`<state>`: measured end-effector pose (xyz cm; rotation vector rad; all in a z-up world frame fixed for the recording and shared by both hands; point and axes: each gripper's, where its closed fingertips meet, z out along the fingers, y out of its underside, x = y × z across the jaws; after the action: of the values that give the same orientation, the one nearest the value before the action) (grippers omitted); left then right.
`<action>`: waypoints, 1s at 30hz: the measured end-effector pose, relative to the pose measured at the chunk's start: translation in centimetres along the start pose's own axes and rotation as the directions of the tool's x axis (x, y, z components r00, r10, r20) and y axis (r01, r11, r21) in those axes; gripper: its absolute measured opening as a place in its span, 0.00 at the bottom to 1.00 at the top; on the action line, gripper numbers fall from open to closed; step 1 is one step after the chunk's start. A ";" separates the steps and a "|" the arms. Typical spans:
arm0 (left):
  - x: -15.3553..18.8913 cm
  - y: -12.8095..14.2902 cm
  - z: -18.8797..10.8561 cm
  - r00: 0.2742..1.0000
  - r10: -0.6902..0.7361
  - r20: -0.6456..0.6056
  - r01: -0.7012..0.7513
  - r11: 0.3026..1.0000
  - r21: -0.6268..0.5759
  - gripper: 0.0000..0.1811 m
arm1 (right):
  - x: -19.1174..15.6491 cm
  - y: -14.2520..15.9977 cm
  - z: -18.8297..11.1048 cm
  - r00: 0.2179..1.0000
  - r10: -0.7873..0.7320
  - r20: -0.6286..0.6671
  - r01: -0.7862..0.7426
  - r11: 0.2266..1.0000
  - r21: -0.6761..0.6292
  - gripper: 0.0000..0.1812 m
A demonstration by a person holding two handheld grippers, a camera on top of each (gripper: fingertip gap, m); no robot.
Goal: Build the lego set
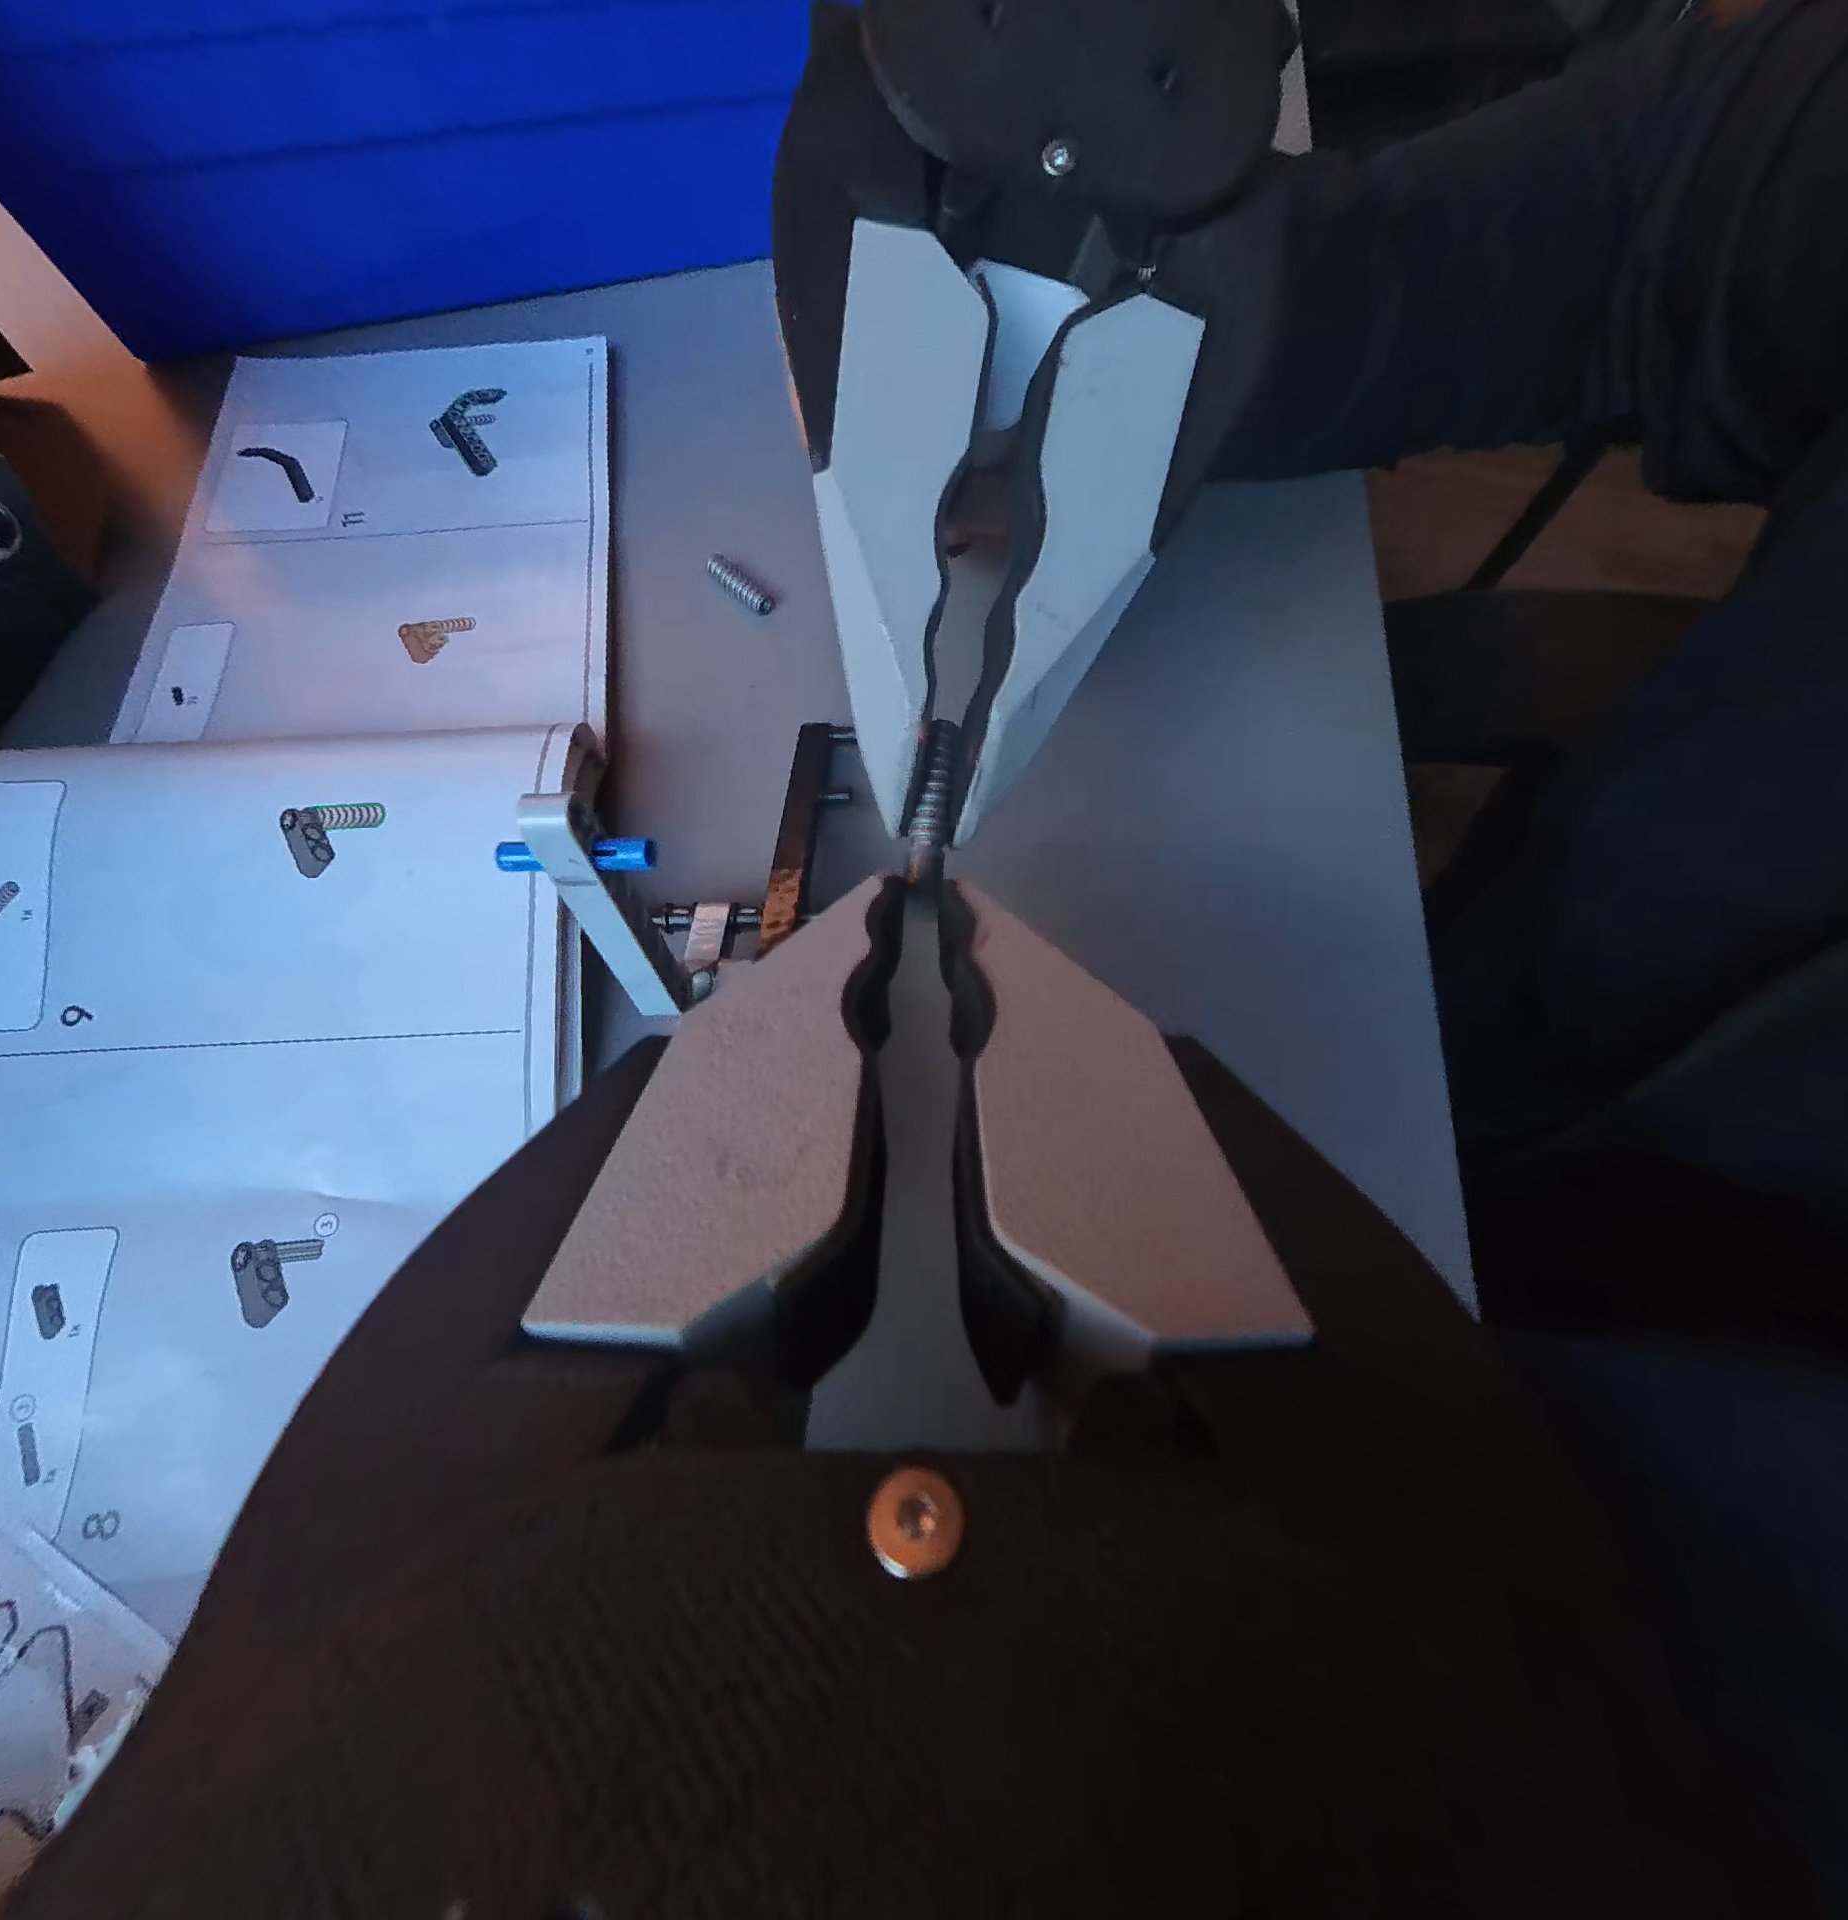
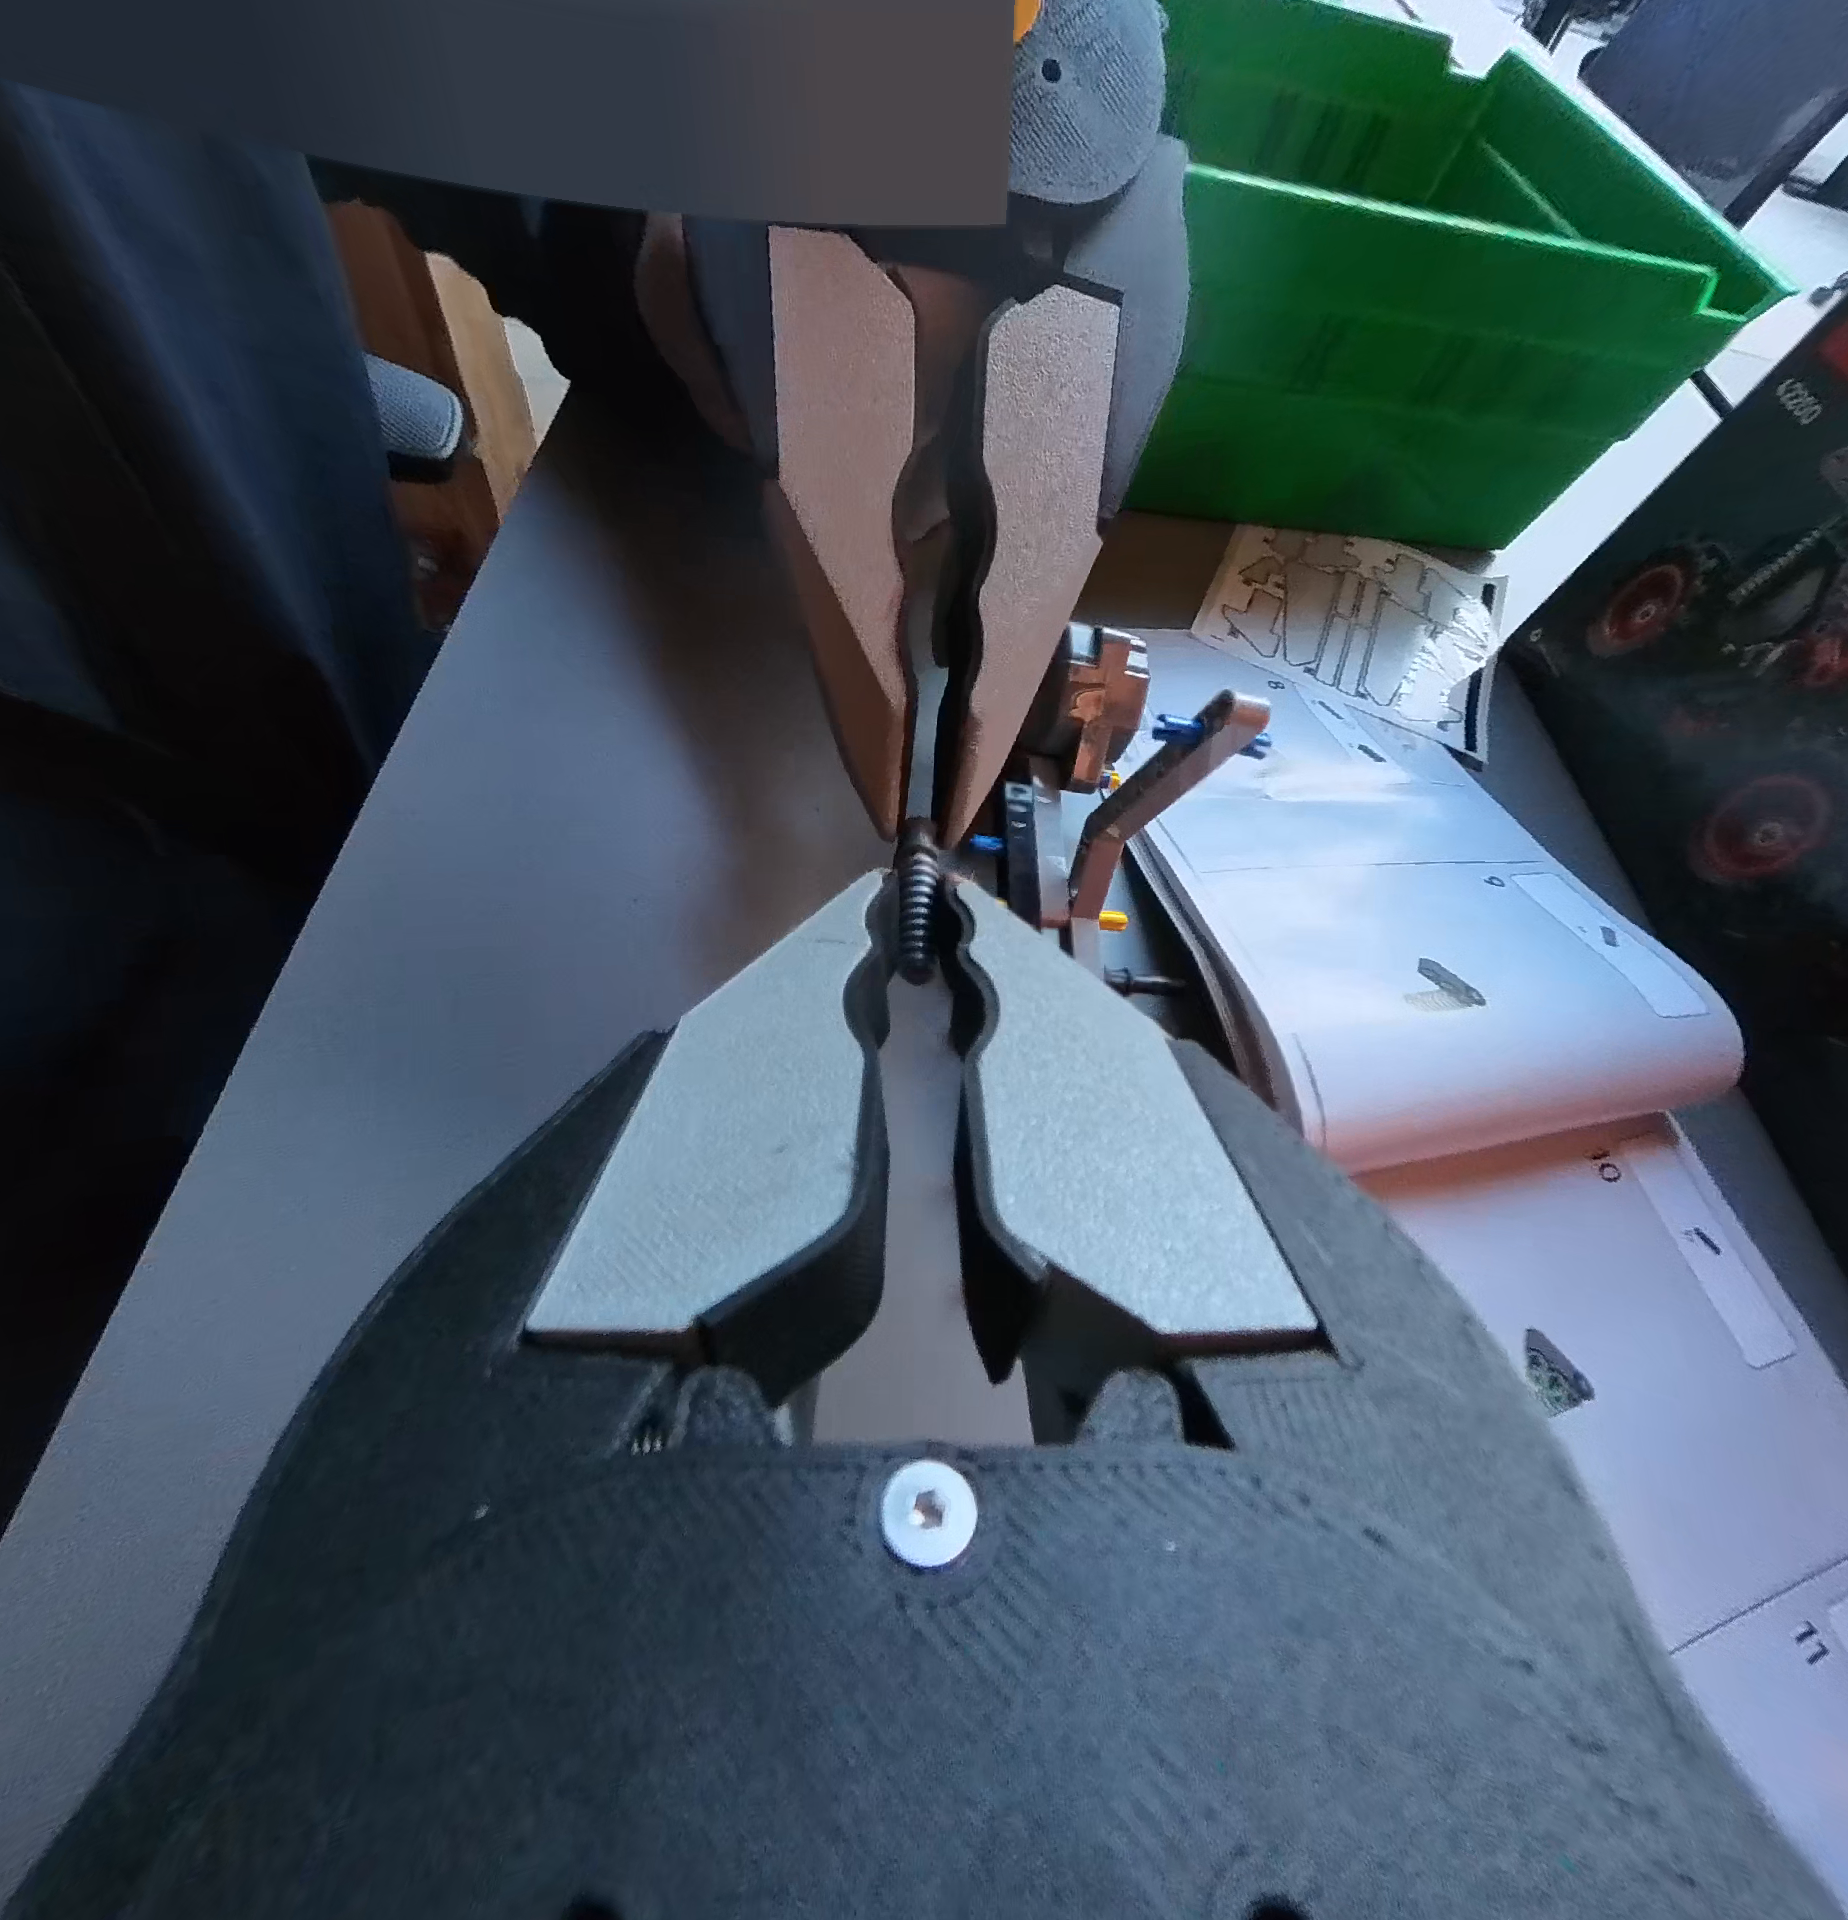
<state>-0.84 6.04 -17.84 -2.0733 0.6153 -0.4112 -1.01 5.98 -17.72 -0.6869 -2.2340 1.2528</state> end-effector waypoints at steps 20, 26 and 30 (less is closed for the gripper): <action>1.2 2.8 2.0 0.994 -0.033 -0.104 0.020 0.993 -0.119 0.02 | -1.8 2.8 1.2 0.993 0.014 0.121 0.004 0.990 -0.141 0.02; 0.6 0.9 1.2 0.986 -0.095 -0.136 0.097 0.995 0.009 0.02 | -0.8 1.5 0.2 0.989 0.078 0.127 -0.075 0.997 -0.028 0.02; 0.1 1.0 0.9 0.990 -0.081 -0.111 0.083 0.996 0.015 0.00 | -0.5 1.4 0.0 0.990 0.078 0.114 -0.077 0.997 -0.014 0.02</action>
<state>-0.55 6.08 -19.17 -2.0727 0.5898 -0.5806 -0.36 6.36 -19.02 -0.7286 -2.3274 1.3514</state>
